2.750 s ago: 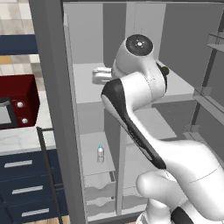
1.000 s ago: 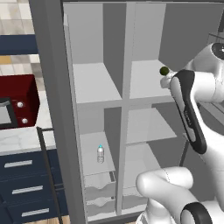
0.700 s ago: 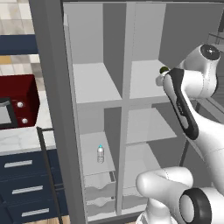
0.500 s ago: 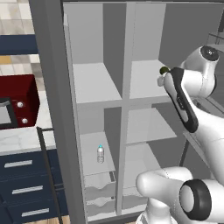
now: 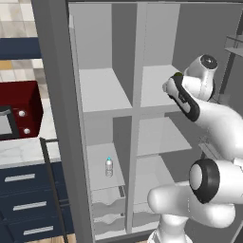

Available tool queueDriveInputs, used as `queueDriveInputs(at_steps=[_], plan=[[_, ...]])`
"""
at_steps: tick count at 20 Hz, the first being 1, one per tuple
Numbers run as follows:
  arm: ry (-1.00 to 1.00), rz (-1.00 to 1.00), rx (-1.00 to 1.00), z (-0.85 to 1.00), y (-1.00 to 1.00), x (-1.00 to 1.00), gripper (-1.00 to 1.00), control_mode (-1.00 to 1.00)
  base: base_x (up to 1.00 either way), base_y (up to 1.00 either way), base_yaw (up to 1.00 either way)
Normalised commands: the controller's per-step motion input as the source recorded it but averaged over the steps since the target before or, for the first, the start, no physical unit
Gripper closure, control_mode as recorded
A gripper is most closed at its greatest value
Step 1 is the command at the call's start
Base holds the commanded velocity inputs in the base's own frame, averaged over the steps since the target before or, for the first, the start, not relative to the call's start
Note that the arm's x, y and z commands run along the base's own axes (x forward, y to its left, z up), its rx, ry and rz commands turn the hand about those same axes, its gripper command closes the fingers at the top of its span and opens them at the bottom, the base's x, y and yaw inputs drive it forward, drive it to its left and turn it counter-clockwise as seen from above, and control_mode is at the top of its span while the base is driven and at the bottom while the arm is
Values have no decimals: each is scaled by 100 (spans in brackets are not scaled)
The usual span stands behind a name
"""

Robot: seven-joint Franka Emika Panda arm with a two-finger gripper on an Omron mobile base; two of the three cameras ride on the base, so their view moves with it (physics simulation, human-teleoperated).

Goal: Pick up the frozen steak from the freezer, place it on any shelf in the fridge, and close the fridge and freezer doors when done.

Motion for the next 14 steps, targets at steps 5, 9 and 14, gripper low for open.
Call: queueDriveInputs(at_steps=[5,9,14], plan=[[0,-12,-2,-9,22,73,-100,-100,0,0,0],[0,-19,0,21,41,5,-100,-100,0,0,0],[0,-19,0,45,52,-28,-100,-100,0,0,0]])
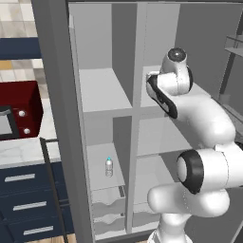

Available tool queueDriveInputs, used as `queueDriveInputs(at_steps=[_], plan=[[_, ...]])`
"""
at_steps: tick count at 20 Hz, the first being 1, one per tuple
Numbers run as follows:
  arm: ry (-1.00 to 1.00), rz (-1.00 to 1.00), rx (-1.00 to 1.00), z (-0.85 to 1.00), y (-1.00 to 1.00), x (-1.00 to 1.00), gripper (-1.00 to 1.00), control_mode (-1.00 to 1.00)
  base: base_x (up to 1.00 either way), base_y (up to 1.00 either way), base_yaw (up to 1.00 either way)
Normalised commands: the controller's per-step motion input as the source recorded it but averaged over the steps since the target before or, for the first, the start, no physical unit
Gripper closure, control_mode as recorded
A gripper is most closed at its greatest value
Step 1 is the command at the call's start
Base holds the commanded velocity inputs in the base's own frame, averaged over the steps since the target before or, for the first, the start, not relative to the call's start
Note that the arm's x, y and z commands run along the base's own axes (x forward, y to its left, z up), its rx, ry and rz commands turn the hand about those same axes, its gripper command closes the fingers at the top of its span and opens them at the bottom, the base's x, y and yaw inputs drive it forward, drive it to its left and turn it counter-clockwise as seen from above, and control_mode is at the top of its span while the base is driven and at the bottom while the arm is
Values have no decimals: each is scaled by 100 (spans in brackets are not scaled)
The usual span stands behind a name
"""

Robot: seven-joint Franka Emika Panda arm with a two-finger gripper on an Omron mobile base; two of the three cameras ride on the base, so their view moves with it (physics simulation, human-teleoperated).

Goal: Pick up the frozen steak from the freezer, place it on any shelf in the fridge, and close the fridge and freezer doors when done.

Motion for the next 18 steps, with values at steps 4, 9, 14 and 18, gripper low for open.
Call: queueDriveInputs(at_steps=[4,9,14,18], plan=[[-9,-9,0,61,10,-94,-100,-100,0,0,0],[-12,-7,4,42,-20,-100,-100,-100,0,0,0],[-6,-8,9,37,-11,-100,-100,-100,0,0,0],[5,-2,14,27,1,-100,-100,-100,0,0,0]])
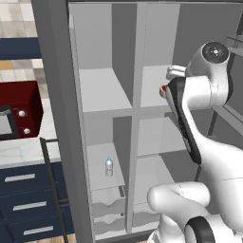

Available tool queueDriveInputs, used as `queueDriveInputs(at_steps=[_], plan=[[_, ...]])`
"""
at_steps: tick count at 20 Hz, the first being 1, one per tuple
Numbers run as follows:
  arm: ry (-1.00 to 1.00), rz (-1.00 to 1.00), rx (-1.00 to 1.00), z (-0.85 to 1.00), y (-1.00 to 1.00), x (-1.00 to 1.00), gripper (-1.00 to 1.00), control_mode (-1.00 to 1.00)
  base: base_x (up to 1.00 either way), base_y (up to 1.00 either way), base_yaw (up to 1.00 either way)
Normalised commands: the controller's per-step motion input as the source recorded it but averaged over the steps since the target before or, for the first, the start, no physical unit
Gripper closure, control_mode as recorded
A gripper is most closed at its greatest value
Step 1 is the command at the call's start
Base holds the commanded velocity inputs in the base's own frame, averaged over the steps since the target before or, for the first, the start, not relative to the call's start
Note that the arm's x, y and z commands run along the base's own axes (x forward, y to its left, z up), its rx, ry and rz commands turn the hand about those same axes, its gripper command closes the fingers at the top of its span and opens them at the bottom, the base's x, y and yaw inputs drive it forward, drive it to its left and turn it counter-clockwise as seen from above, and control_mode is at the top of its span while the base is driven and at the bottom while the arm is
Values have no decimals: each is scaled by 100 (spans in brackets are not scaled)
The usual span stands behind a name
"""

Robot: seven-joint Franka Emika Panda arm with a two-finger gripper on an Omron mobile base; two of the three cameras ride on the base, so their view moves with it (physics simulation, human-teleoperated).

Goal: Pick up the frozen steak from the freezer, place it on any shelf in the fridge, and close the fridge and freezer doors when done.

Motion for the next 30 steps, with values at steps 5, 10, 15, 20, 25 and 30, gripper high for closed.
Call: queueDriveInputs(at_steps=[5,10,15,20,25,30], plan=[[19,2,18,4,29,-100,-100,-100,0,0,0],[11,16,6,-1,21,-34,-100,-100,0,0,0],[0,0,0,0,0,0,-100,-100,0,0,0],[0,0,0,0,0,0,-100,-100,0,0,0],[0,0,0,0,0,-1,-100,-100,0,0,0],[1,0,0,0,27,-8,-100,100,-3,5,0]])
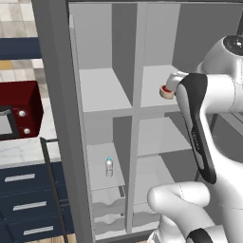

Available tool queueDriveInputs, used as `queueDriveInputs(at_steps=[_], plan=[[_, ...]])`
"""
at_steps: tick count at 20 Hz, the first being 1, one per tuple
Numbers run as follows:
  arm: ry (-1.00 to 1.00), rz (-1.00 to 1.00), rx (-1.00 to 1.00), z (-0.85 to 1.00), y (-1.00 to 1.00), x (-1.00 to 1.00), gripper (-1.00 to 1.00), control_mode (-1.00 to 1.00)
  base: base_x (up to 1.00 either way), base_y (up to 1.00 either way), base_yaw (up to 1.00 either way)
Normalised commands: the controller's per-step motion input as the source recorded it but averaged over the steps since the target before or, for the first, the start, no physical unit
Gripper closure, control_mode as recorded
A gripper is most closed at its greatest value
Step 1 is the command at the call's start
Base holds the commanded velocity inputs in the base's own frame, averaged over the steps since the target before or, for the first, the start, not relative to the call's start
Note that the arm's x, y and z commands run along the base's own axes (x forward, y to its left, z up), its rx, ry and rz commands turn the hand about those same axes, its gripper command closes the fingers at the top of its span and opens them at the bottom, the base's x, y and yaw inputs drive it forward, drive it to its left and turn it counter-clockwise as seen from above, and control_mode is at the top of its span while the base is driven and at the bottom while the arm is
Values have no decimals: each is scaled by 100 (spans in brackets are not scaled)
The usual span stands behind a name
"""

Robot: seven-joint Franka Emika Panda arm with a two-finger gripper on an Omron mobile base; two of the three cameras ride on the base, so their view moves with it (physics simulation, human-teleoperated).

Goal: Pick up the frozen steak from the freezer, place it on any shelf in the fridge, and close the fridge and freezer doors when done.

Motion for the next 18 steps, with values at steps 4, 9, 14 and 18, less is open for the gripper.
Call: queueDriveInputs(at_steps=[4,9,14,18], plan=[[0,0,0,0,0,0,-100,100,-32,8,4],[0,0,0,0,0,0,-100,100,-59,0,4],[0,0,0,0,0,0,-100,100,-56,0,3],[0,0,0,0,0,0,-100,100,-37,0,1]])
